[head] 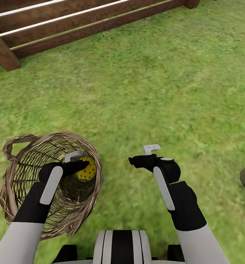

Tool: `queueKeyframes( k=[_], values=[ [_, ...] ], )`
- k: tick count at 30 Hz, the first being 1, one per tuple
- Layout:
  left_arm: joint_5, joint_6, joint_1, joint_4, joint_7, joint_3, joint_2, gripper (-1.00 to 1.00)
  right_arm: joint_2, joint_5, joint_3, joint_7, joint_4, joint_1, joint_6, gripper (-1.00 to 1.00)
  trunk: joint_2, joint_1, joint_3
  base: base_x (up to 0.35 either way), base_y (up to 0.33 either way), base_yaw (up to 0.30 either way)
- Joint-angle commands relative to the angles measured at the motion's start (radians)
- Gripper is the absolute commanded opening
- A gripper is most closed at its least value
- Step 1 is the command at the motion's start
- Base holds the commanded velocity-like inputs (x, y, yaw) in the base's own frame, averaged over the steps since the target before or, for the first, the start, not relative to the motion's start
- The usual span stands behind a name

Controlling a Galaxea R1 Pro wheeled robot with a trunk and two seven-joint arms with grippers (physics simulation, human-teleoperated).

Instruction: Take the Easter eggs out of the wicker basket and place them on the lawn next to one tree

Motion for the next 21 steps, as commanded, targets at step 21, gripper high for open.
queueKeyframes(
  k=[21],
  values=[
    [0.010, -0.016, 0.000, -0.010, 0.012, -0.002, 0.001, 1.00, 0.001, -0.011, 0.000, -0.010, -0.004, -0.006, 0.003, 1.00, -0.001, 0.001, -0.012, 0.000, 0.000, 0.000]
  ],
)
